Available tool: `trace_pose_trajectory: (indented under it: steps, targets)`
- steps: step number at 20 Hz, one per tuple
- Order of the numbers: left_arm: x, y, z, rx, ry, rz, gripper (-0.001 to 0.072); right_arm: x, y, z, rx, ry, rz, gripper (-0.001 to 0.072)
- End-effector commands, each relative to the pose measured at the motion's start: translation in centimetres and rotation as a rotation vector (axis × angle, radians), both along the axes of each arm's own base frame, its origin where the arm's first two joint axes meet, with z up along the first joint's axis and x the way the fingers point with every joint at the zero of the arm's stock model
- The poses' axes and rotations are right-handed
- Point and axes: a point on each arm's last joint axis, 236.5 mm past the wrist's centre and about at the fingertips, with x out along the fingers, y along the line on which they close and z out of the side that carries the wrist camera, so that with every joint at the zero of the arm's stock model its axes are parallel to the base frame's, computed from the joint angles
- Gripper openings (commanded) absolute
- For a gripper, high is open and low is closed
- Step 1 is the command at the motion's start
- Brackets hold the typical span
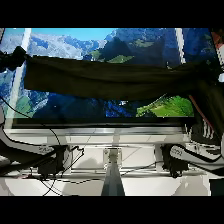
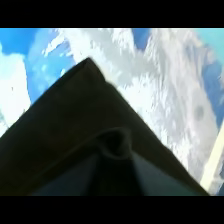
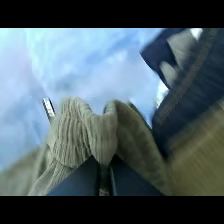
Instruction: Fold the clothes and pants, and hang the long-sleeved shirts on hangers.
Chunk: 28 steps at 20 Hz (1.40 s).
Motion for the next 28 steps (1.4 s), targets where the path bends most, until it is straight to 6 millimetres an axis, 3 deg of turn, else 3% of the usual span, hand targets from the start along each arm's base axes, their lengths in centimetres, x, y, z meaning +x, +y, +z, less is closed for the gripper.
trace_pose_trajectory:
  steps: [1,2,5,7,12,14,18,21,25,26,28]
  targets:
    - [1.1,0.2,0.5,-0.003,-0.033,0.016,0.0702,2.6,-0.5,-1.3,0.046,-0.005,-0.036,0.0559]
    - [1.0,0.2,0.5,0.008,-0.027,-0.001,0.071,2.5,-0.5,-1.3,0.044,0.001,-0.032,0.0697]
    - [-0.9,-0.2,-0.5,0.043,0.065,-0.076,0.0709,1.9,-0.1,-1.8,0.044,0.04,-0.011,0.0689]
    - [-4.3,0.5,-2.4,0.074,0.217,-0.137,0.0707,1.4,0.2,-2.3,0.044,0.072,0.004,0.0689]
    - [-16.7,3.3,-7.3,-0.017,0.643,-0.193,0.0703,0.9,0.4,-2.8,0.047,0.101,0.017,0.0688]
    - [-18.6,3.3,-8.4,-0.098,0.644,-0.155,0.0703,0.8,0.5,-2.9,0.049,0.106,0.019,0.0688]
    - [-15.2,1.1,-10.0,-0.307,0.415,-0.013,0.0703,0.5,0.9,-3.2,0.014,0.132,0.079,0.0689]
    - [-11.7,2.2,-10.1,-0.279,0.254,0.085,0.0697,0.3,1.3,-2.9,0.011,0.153,0.112,0.0689]
    - [-8.6,2.9,-11.2,-0.247,0.172,0.166,0.0693,1.1,1.6,-0.6,0.011,0.14,0.144,0.0689]
    - [-8.0,2.9,-11.6,-0.228,0.166,0.172,0.0653,1.4,2.2,0.0,0.007,0.141,0.166,0.0689]
    - [-6.7,3.4,-11.1,-0.157,0.126,0.17,0.0349,2.2,3.9,1.5,-0.036,0.138,0.257,0.0688]
